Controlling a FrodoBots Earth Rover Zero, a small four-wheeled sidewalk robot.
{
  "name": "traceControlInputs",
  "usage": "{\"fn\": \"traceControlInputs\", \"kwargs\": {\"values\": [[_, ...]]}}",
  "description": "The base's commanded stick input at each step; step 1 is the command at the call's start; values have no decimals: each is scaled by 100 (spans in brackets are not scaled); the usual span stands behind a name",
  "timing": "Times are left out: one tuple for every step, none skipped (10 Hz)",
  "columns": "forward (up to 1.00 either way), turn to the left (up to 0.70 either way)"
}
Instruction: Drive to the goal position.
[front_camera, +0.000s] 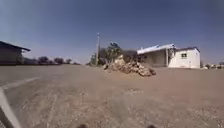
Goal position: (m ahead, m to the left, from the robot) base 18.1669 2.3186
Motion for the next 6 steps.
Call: {"fn": "traceControlInputs", "kwargs": {"values": [[70,23],[70,35],[70,35],[70,35],[70,35],[70,0]]}}
